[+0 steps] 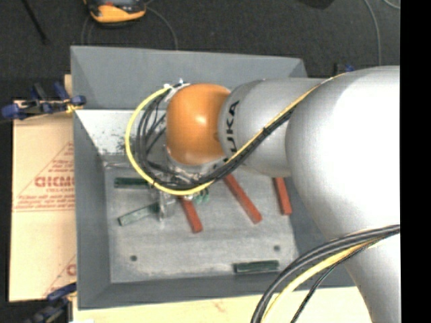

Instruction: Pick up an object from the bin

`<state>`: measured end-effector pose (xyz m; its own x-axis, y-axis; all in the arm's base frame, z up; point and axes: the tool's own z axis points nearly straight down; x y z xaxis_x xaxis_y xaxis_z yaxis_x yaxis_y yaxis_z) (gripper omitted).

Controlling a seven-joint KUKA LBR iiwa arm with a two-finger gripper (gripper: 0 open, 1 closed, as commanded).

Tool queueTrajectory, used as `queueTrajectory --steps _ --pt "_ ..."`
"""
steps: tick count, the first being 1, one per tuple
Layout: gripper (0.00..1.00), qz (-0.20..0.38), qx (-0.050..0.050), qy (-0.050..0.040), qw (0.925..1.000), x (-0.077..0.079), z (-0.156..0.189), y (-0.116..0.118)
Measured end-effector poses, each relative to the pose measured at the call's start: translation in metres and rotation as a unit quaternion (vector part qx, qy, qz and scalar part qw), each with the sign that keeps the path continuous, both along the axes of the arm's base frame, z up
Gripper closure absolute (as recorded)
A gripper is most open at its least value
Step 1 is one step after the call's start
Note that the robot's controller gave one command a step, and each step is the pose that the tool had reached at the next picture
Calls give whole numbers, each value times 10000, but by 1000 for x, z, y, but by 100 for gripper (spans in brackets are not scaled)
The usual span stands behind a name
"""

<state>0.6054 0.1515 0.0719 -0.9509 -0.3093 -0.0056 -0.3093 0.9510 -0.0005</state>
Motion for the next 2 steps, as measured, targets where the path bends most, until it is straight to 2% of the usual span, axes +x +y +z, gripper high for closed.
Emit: queueTrajectory --steps 1,2 --pt "100 -13 5 0 10000 0 0 0" --pt "100 50 1 7 10000 8 94 -5"
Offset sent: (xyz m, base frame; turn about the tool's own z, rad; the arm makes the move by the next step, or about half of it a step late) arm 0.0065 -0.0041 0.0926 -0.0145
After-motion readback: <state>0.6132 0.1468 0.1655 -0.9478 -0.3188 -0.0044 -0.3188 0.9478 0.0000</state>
